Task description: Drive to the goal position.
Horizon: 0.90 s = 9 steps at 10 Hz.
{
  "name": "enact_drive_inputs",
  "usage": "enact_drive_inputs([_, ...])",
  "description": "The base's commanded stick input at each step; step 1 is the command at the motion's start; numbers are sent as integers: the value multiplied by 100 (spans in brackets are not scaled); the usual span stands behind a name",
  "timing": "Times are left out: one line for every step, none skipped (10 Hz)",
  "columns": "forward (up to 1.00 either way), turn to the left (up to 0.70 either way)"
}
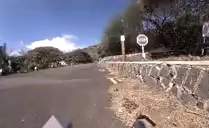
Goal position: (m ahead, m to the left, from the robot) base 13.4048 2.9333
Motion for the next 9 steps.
enact_drive_inputs([50, 0])
enact_drive_inputs([50, 0])
enact_drive_inputs([50, 0])
enact_drive_inputs([50, 0])
enact_drive_inputs([50, 0])
enact_drive_inputs([50, 0])
enact_drive_inputs([50, 0])
enact_drive_inputs([50, 0])
enact_drive_inputs([50, 0])
